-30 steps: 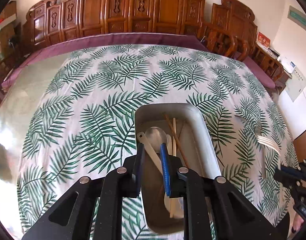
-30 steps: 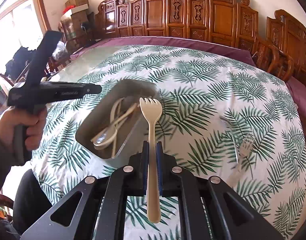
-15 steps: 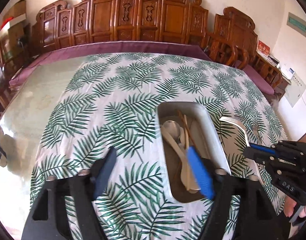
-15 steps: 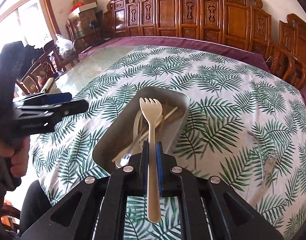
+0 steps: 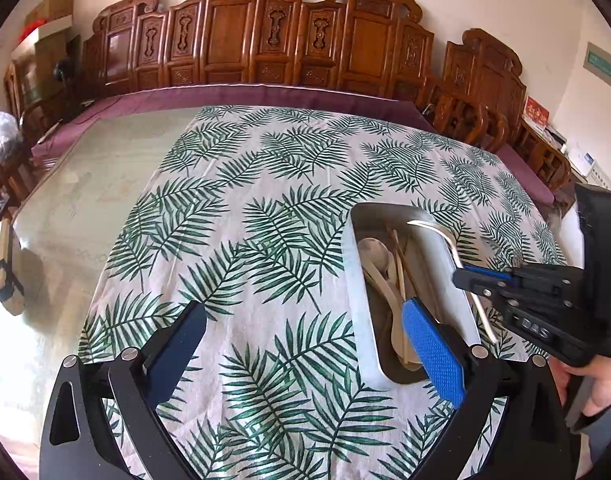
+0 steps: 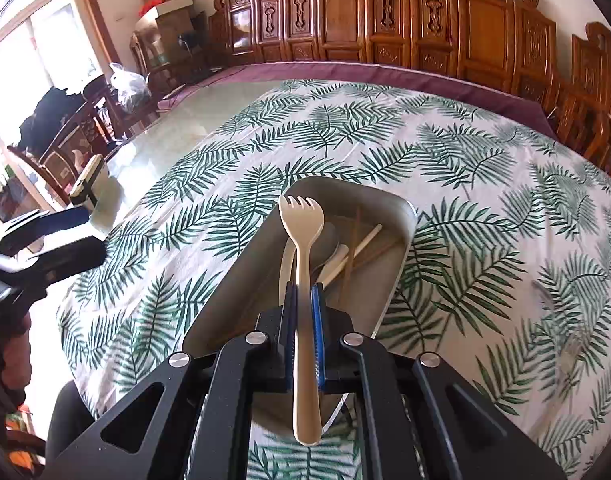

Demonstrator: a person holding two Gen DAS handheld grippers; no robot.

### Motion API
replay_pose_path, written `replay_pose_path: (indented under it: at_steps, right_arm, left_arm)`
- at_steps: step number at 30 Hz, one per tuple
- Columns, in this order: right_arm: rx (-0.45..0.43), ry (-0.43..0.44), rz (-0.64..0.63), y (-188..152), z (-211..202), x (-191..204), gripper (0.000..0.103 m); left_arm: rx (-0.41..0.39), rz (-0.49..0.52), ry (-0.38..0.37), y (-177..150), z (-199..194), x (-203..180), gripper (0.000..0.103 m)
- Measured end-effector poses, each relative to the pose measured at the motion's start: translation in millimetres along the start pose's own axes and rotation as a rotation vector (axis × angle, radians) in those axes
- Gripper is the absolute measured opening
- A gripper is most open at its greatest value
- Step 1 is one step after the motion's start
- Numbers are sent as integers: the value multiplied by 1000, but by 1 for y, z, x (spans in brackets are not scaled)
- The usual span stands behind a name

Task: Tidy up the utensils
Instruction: 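Lower the white plastic fork into the grey tray and open the right tool, then move the right tool to the metal fork and grasp it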

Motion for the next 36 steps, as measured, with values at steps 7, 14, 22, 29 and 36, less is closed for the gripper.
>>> replay_pose_path:
  at_steps: [7,14,22,29,36]
  right_arm:
    - [32,-1,52,11,29,-3,9]
    - [61,-11,93,17,46,-11,9]
    - [61,31,79,7,42,-3,10]
    - [-26,29,57,-1,-2,-17,10]
    - [-59,-51,69,-34,-50,-80,20]
  left_arm:
    - [4,-6,11,-4,-4,6,95]
    - [5,-6,13,-5,-5,6,95]
    - [8,6,17,-7,-6,-4,95]
    - [9,12,7,-7,-3,-22,95]
    - [5,24,-22,-6,8,-58,95]
Point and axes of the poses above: each gripper's, at about its wrist camera, not at the fingertips, and z roughly the way its jaws point, x to its left, y to its top, the point moved 6 cm from there along z, roughly the way its jaws point, and after that the axes turned 7 degrees about -y, right-handed, at the moved point
